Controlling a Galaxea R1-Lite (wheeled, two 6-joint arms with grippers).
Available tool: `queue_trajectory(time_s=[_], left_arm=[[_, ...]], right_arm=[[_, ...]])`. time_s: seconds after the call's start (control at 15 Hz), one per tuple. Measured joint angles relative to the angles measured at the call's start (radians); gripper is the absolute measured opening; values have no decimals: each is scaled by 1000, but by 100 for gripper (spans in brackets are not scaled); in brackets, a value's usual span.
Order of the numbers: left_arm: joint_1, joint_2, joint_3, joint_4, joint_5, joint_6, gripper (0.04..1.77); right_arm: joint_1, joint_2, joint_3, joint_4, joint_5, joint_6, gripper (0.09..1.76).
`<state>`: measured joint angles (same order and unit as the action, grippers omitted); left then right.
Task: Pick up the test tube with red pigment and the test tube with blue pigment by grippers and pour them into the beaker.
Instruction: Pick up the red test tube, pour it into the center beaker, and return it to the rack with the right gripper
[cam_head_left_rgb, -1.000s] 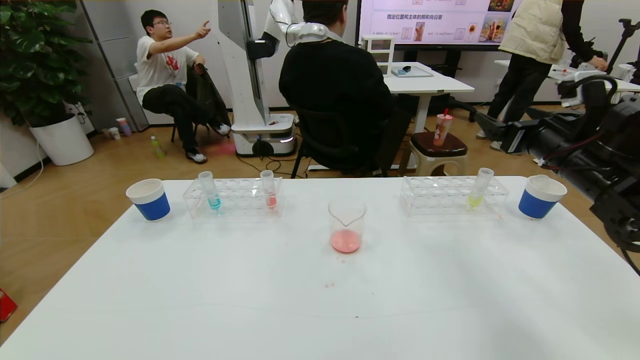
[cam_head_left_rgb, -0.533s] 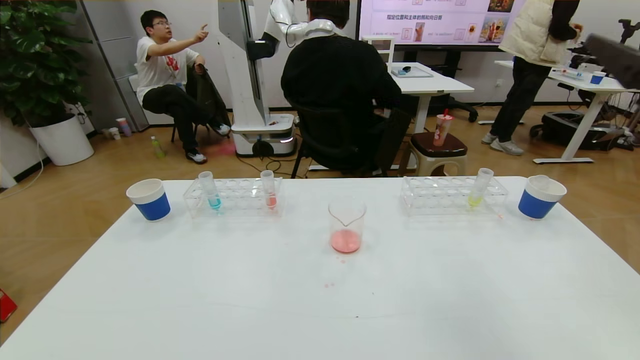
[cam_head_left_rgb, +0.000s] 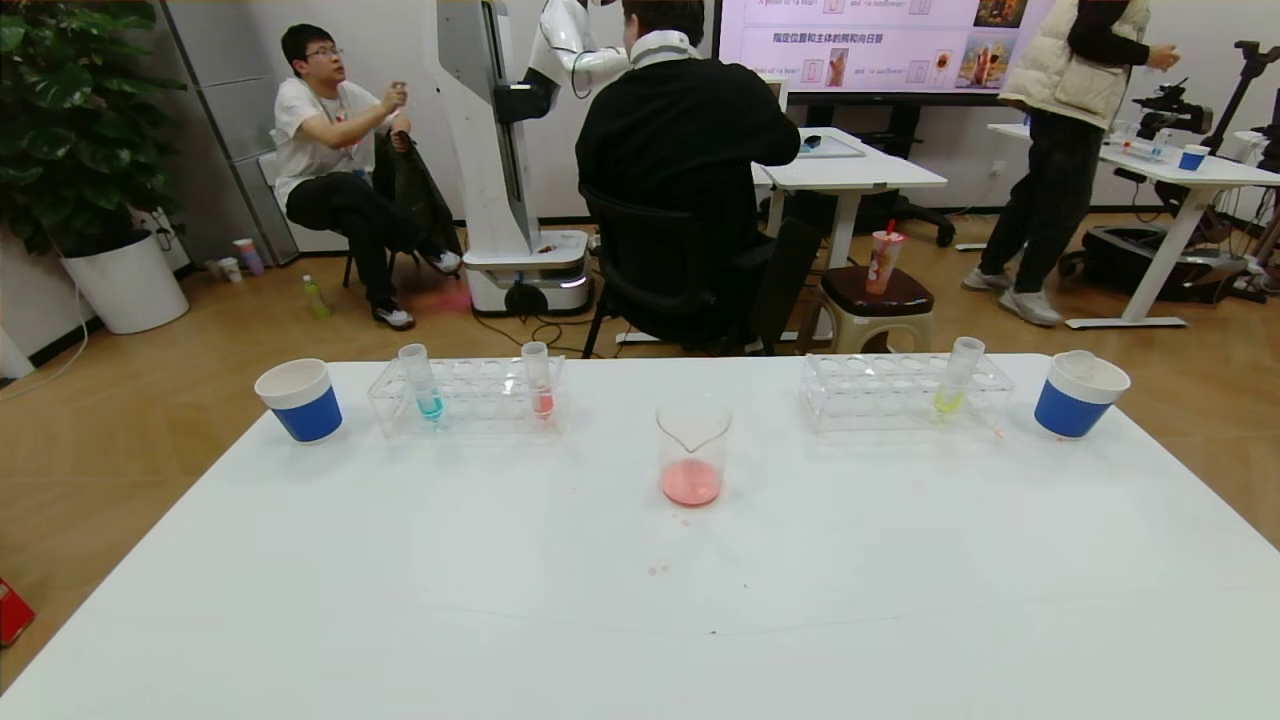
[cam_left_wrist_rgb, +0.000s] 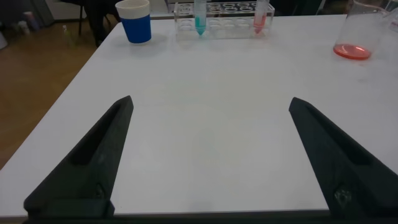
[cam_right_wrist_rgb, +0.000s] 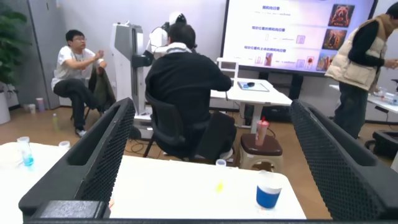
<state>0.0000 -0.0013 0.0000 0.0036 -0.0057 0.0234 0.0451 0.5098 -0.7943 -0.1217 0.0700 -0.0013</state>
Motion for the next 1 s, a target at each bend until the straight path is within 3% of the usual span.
queue_trajectory(time_s=[0.33, 0.53, 0.8, 1.0], left_arm=[[0, 0, 0, 0, 0, 0, 175], [0, 0, 0, 0, 0, 0, 175], [0, 0, 0, 0, 0, -1, 175], [0, 0, 0, 0, 0, 0, 175]], right_arm=[[-28, -298, 108, 90, -7, -3, 174], [-42, -439, 183, 210, -5, -3, 174], [-46, -502, 301, 189, -24, -6, 174], [-45, -510, 499, 50, -24, -27, 174]])
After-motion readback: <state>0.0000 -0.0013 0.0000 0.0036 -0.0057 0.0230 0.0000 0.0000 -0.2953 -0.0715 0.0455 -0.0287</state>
